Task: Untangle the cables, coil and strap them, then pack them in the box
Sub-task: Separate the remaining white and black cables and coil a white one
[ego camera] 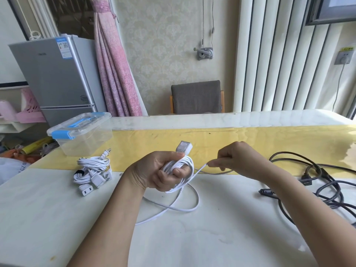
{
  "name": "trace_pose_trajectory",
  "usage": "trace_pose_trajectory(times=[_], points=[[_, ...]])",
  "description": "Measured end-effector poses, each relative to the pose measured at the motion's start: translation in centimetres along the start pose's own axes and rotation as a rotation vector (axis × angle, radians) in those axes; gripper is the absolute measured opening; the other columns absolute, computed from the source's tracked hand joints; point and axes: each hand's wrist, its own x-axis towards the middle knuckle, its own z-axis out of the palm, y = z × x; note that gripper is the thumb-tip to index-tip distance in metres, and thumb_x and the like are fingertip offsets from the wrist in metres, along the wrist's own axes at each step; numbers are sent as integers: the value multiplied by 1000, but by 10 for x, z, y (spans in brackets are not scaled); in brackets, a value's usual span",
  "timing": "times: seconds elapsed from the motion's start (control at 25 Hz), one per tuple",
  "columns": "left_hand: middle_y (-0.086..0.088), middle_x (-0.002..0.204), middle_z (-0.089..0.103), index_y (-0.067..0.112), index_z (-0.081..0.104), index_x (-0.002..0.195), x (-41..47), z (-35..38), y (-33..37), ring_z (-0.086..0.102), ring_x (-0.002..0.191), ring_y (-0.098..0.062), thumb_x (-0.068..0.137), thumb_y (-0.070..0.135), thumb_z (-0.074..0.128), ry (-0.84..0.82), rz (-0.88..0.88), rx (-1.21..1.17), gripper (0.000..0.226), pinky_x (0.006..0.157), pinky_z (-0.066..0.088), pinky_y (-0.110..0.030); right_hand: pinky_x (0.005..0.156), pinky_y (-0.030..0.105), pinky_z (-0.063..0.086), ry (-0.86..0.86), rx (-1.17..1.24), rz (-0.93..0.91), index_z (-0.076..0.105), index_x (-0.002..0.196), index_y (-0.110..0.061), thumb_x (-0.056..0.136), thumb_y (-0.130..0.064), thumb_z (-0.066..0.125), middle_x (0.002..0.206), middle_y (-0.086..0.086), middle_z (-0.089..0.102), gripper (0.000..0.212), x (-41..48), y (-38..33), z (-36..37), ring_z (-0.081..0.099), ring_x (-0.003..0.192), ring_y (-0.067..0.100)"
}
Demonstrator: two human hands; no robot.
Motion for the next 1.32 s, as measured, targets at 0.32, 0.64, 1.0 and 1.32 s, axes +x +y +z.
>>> trace_pose_trajectory(times=[0.32,0.64,1.0,1.32], points=[[10,52,31,20,58,86,-1,3,0,25,37,-5,96,51,40,-72,-28,18,37,36,21,-14,50,26,17,182,33,104,31,55,-14,70,-46,78,52,-5,23,59,-2,23,-28,22,53,14],[11,47,35,20,60,77,9,13,-3,24,37,0,75,64,64,284,-135,262,44,34,24,-9,38,15,19,234,927,89,55,69,-9,93,-31,53,61,-2,14,32,-2,29,-49,13,52,11],[3,53,36,7,49,95,25,10,-2,29,41,-8,89,55,42,886,39,220,49,41,25,-17,37,12,19,-22,1091,-159,66,107,-6,88,-24,46,52,-8,26,33,-11,-13,-37,18,44,3],[1,56,36,14,44,76,31,4,7,35,43,-11,89,53,43,1043,515,-59,41,43,32,-20,48,19,25,-436,729,-375,61,127,-13,95,-18,49,57,-1,41,34,-16,-37,11,27,53,13]])
